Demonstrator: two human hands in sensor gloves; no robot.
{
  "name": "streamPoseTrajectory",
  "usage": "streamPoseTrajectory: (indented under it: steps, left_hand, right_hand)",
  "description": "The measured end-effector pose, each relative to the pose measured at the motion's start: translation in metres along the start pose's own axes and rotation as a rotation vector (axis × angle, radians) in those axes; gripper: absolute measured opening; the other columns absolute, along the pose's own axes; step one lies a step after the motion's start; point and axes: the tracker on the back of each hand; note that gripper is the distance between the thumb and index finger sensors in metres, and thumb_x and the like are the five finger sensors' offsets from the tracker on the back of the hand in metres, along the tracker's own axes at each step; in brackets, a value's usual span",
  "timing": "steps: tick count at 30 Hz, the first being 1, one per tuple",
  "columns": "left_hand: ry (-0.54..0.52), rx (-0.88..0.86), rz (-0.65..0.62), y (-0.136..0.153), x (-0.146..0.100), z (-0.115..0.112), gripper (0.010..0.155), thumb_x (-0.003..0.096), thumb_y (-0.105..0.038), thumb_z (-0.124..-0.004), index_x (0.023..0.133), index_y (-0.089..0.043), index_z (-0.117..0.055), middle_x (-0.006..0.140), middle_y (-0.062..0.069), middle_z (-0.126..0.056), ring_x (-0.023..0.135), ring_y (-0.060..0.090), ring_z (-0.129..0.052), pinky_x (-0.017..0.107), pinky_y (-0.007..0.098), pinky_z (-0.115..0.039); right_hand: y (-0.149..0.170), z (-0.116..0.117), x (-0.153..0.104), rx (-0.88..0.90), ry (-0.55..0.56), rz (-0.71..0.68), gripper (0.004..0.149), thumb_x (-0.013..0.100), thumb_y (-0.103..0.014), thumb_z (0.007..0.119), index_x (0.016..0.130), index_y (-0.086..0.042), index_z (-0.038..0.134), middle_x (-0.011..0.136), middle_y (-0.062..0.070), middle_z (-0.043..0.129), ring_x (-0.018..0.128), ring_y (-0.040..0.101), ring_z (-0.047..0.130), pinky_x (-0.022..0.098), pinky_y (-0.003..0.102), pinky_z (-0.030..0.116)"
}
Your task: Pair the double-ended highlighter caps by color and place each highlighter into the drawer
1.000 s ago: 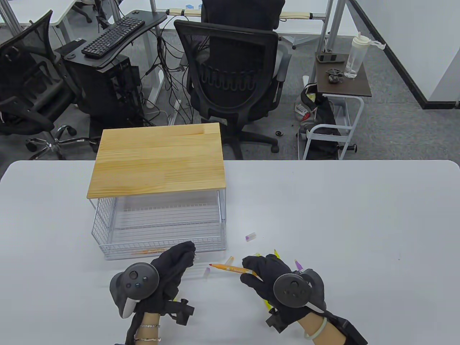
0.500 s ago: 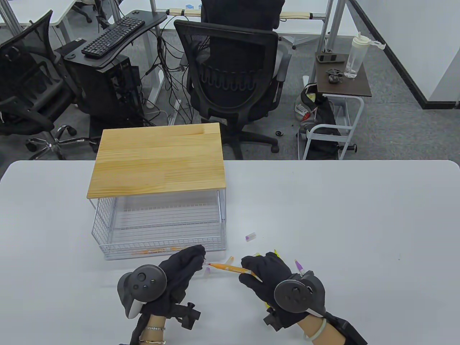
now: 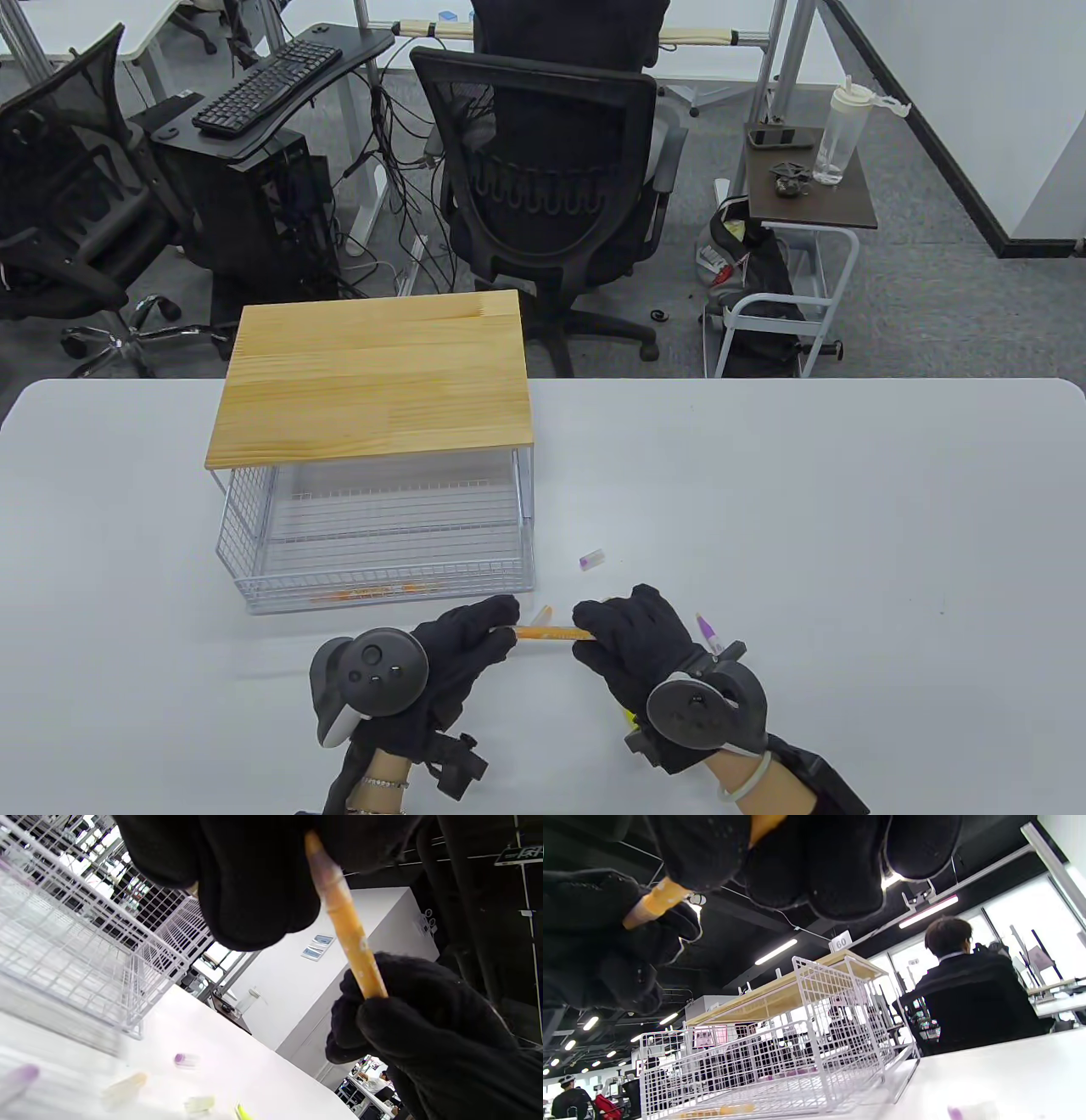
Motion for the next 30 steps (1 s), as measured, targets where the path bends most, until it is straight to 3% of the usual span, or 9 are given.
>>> streamPoseTrajectory:
  steps: [9, 20, 24, 30]
  left_hand:
    - [-0.070, 0.137, -0.061, -0.018, -0.006, 0.005, 0.047, 0.0504, -0.034, -0.071, 0.088, -0.010, -0.086, 0.069, 0.008, -0.101, 0.046, 0.014, -0.105, 0.058, 0.045, -0.080]
    - [-0.096, 0.244, -0.094, -0.028, -0.008, -0.002, 0.046, 0.0492, -0.034, -0.071, 0.086, -0.011, -0.087, 0.067, 0.007, -0.102, 0.044, 0.012, -0.105, 0.058, 0.043, -0.081]
    - [-0.092, 0.245, -0.066, -0.025, -0.005, -0.005, 0.046, 0.0505, -0.036, -0.071, 0.087, -0.012, -0.086, 0.068, 0.006, -0.101, 0.045, 0.013, -0.105, 0.058, 0.044, -0.080]
    - [-0.080, 0.330, -0.014, -0.026, 0.000, -0.023, 0.047, 0.0507, -0.036, -0.071, 0.089, -0.012, -0.085, 0.071, 0.007, -0.100, 0.048, 0.014, -0.105, 0.058, 0.046, -0.079]
  right_hand:
    - [-0.008, -0.006, -0.001, 0.063, 0.000, -0.006, 0.042, 0.057, -0.039, 0.065, 0.095, -0.021, 0.071, 0.074, 0.002, 0.088, 0.059, 0.026, 0.091, 0.069, 0.059, 0.065]
    - [0.010, -0.002, 0.003, 0.300, -0.139, 0.065, 0.043, 0.057, -0.037, 0.064, 0.093, -0.016, 0.075, 0.067, 0.003, 0.090, 0.053, 0.028, 0.092, 0.066, 0.060, 0.066]
    - [0.013, 0.003, 0.006, 0.259, -0.164, 0.093, 0.043, 0.058, -0.038, 0.065, 0.095, -0.019, 0.073, 0.076, 0.005, 0.089, 0.065, 0.034, 0.091, 0.067, 0.064, 0.061]
    - [0.004, 0.016, 0.004, 0.025, -0.165, 0.080, 0.045, 0.060, -0.038, 0.069, 0.101, -0.020, 0.069, 0.096, 0.009, 0.083, 0.085, 0.044, 0.082, 0.069, 0.070, 0.051]
Point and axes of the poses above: the tracker on the back of each hand, its own y axis roughly to the little-finger side, its own x axis roughly from the wrist to the fingertips, z = x × y
